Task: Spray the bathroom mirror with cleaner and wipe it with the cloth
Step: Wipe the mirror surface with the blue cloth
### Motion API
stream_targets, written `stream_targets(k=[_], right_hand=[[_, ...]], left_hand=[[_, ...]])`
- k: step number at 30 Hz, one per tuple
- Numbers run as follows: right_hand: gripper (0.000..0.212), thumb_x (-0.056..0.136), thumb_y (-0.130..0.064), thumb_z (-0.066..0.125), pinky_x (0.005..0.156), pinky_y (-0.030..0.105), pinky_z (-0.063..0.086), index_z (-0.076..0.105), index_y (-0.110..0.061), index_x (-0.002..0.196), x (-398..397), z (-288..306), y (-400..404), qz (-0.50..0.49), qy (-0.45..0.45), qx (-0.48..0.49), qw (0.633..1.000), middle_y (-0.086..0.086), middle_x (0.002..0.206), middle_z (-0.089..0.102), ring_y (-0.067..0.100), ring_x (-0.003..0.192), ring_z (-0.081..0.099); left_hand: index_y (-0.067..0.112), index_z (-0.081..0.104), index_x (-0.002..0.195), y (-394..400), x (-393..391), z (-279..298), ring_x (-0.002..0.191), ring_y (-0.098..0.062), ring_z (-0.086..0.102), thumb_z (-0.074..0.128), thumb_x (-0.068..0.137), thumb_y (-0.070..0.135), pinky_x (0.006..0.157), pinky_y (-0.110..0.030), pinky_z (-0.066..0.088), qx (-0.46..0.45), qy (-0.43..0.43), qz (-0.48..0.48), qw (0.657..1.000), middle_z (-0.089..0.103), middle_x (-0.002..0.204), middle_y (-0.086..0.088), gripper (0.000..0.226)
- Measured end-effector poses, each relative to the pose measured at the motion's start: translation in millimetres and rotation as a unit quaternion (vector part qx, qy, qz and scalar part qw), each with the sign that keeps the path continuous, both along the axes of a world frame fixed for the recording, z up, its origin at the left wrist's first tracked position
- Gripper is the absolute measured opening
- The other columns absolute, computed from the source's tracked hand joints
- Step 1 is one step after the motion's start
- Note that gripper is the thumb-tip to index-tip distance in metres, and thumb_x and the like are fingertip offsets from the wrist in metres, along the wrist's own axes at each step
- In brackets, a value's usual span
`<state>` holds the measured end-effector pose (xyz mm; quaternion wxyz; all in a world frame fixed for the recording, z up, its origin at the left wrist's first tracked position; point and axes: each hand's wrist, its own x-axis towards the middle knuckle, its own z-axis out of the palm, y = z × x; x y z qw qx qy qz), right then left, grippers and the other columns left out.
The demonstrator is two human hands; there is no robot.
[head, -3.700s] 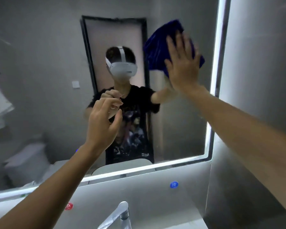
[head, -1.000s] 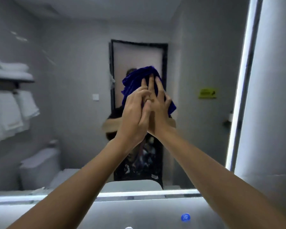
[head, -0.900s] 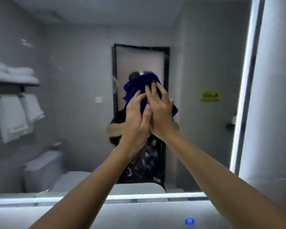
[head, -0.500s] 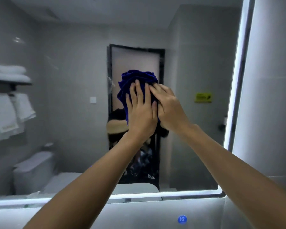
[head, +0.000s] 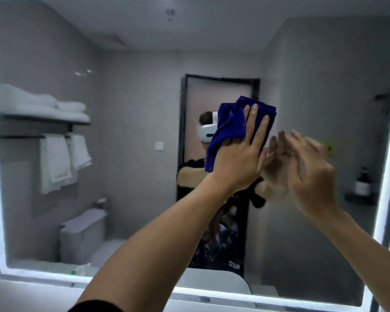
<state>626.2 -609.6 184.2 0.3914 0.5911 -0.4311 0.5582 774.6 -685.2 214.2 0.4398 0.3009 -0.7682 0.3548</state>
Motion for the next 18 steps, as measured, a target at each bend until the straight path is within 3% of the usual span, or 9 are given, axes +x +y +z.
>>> stream_targets(k=[4,9,15,18], right_hand=[[0.043,0.093,-0.012,0.045,0.114,0.044,0.033,0.058,-0.003,0.132,8.5,-7.0,-9.3,-0.038,-0.020,-0.002,0.999,0.012,0.138,0.057,0.025,0.133,0.047],[0.047,0.092,-0.019,0.044,0.116,0.040,0.024,0.057,-0.001,0.134,44.5,-1.5,-25.2,-0.053,0.008,-0.027,0.998,0.015,0.141,0.055,0.028,0.136,0.044],[0.055,0.094,-0.035,0.044,0.114,0.046,0.026,0.050,-0.009,0.142,122.4,32.0,-55.5,-0.067,0.074,-0.021,0.995,0.013,0.151,0.044,0.029,0.143,0.035],[0.057,0.094,-0.036,0.048,0.113,0.046,0.026,0.045,-0.013,0.145,166.5,55.8,-76.9,-0.099,0.100,-0.025,0.990,0.011,0.156,0.037,0.028,0.146,0.030]], left_hand=[[0.012,0.020,0.155,-14.4,41.7,40.0,0.152,-0.031,0.007,0.031,0.101,0.038,0.123,-0.045,0.009,-0.060,-0.020,0.018,0.998,0.011,0.163,-0.016,0.061],[0.012,0.025,0.154,-33.8,102.0,72.5,0.151,-0.031,0.011,0.034,0.100,0.038,0.122,-0.047,0.014,-0.089,0.000,0.035,0.995,0.017,0.162,-0.014,0.061],[0.016,0.014,0.157,-62.4,201.6,92.0,0.152,-0.027,0.002,0.031,0.100,0.043,0.121,-0.038,-0.001,-0.077,0.061,0.087,0.991,0.007,0.165,-0.010,0.065],[0.018,0.013,0.157,-77.1,254.8,90.4,0.153,-0.024,0.001,0.031,0.100,0.042,0.120,-0.035,-0.002,-0.072,0.090,0.101,0.988,0.006,0.165,-0.007,0.065]])
